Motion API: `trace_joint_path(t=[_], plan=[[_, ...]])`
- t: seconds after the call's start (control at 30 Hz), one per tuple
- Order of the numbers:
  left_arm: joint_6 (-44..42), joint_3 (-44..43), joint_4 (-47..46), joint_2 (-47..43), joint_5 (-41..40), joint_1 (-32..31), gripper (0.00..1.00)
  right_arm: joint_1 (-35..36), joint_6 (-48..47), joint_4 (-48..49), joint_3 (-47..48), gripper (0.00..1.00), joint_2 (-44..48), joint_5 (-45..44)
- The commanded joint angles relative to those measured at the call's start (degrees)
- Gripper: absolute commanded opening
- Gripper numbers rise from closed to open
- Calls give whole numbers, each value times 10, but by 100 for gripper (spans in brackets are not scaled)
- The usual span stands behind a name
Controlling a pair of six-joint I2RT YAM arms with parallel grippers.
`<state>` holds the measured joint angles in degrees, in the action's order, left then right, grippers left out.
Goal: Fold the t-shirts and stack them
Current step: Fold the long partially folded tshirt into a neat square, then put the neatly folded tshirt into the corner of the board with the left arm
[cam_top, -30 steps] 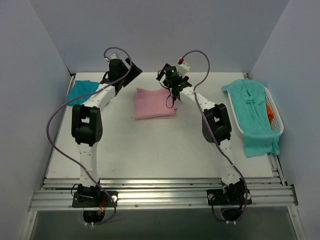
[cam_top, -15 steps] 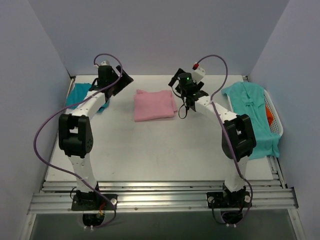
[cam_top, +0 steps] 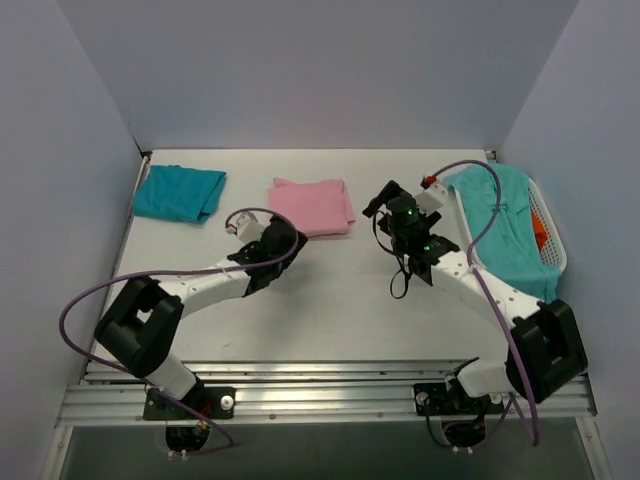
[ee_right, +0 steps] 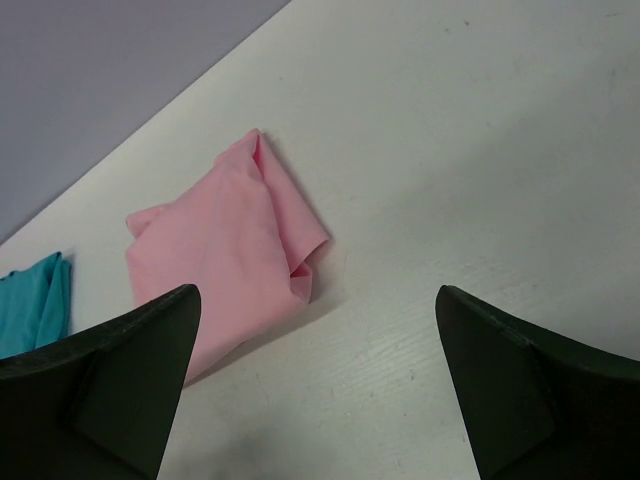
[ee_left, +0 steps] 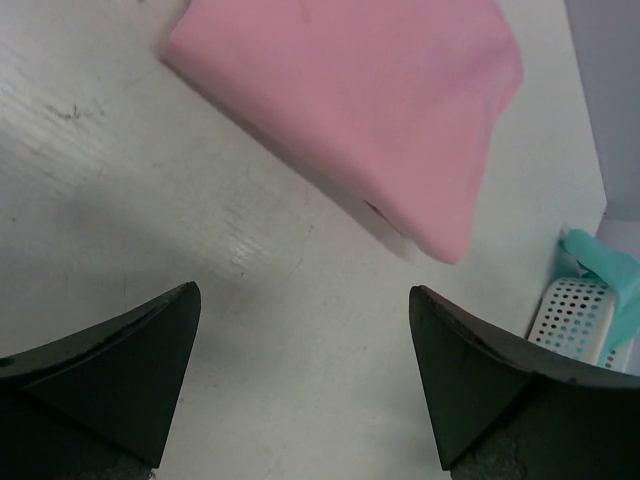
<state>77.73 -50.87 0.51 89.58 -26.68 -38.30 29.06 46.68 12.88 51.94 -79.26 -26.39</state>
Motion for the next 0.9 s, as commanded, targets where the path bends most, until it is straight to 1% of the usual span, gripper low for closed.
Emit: trace_joint_path(t=[0.0,0.13,0.2,0.27,0.4,0.43,0.63,0.8,0.83,0.87], plan=[[154,-21,-33,44,-98,-24,94,6,20,-9,-25,100,88,-45],[184,-51,-32,100,-122,-34,94,6,24,-36,-36,100,137,-57],[205,-63,-7,110,-140,-32,94,6,24,-45,-40,100,158,-60],[219,-65,-6,117,-165,-30,94,6,24,-48,-44,100,175,-66],[264,-73,-6,139,-183,-20,94,6,22,-45,-54,100,185,-66],[269,-78,13,152,-181,-16,94,5,22,-44,-54,100,184,-66],[294,-107,5,206,-131,18,95,5,20,-44,-53,100,175,-72],[284,-135,5,234,-120,38,98,0,21,-41,-53,100,175,-75],[278,-141,0,248,-116,43,98,0,20,-41,-53,100,176,-76],[271,-149,-24,255,-100,57,99,-1,20,-40,-54,100,178,-75]])
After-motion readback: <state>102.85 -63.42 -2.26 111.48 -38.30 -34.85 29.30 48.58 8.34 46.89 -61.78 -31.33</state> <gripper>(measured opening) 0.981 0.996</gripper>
